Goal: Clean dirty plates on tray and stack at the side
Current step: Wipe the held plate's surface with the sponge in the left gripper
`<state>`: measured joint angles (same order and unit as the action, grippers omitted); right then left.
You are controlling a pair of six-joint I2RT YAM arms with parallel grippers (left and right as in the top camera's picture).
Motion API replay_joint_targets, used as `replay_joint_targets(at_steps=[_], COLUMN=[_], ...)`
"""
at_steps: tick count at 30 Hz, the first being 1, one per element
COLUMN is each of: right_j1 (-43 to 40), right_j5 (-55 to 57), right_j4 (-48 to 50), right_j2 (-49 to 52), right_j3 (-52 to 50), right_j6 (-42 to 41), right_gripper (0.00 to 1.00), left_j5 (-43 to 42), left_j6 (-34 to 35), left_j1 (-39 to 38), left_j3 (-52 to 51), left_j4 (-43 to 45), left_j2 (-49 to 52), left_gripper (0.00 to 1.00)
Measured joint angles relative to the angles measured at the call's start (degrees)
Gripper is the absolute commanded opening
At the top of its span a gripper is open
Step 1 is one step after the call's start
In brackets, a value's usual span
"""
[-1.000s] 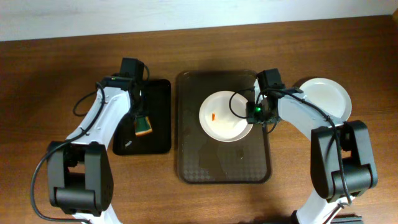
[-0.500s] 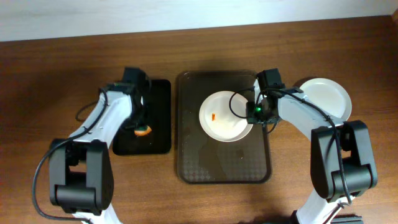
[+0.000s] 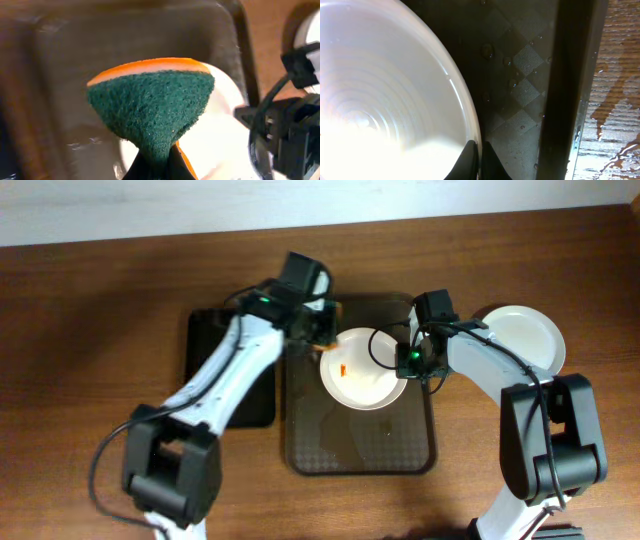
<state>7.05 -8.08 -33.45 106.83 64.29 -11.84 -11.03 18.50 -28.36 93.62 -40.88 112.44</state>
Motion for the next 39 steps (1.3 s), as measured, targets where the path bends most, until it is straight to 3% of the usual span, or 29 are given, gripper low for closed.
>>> replay_joint_targets(at_steps=[6,14,17,19,27,33,39], right_j1=[0.0,0.0,0.0,0.0,0.0,0.0,0.0], right_j5=[0.0,0.0,-0.3,-0.4,-1.5,-2.3,-2.1], right_j4=[-0.1,-0.3,-0.7,-0.8,-2.1,-3.4,-3.6], right_j2=[0.0,0.0,0.0,0.0,0.0,0.0,0.0], right_j3=[0.0,0.0,0.0,0.0,0.1,0.2,0.2], right_j6=[0.0,0.0,0.0,0.0,0.0,-0.9,-1.3], right_gripper=[0.04,0.04,0.04,0.04,0.04,0.04,0.04], left_j5=[-7.3,-8.8,-3.0,5.9,30.4,38.6,38.4], left_j6=[5.0,9.9,11.2,11.3,9.2,9.0,9.0], left_j1=[-5.8,-6.3,-6.9,-7.7,-12.9,-11.2,-3.3], left_j3=[0.1,2.1,5.9,8.7,11.7,17.9,37.4], left_j4=[4.1,2.8,-4.3,-9.6,-15.9,-25.8,-44.9], left_j2=[13.9,16.9,17.7,18.1,19.7,20.3,20.9], left_gripper=[0.00,0.00,0.00,0.00,0.00,0.00,0.00])
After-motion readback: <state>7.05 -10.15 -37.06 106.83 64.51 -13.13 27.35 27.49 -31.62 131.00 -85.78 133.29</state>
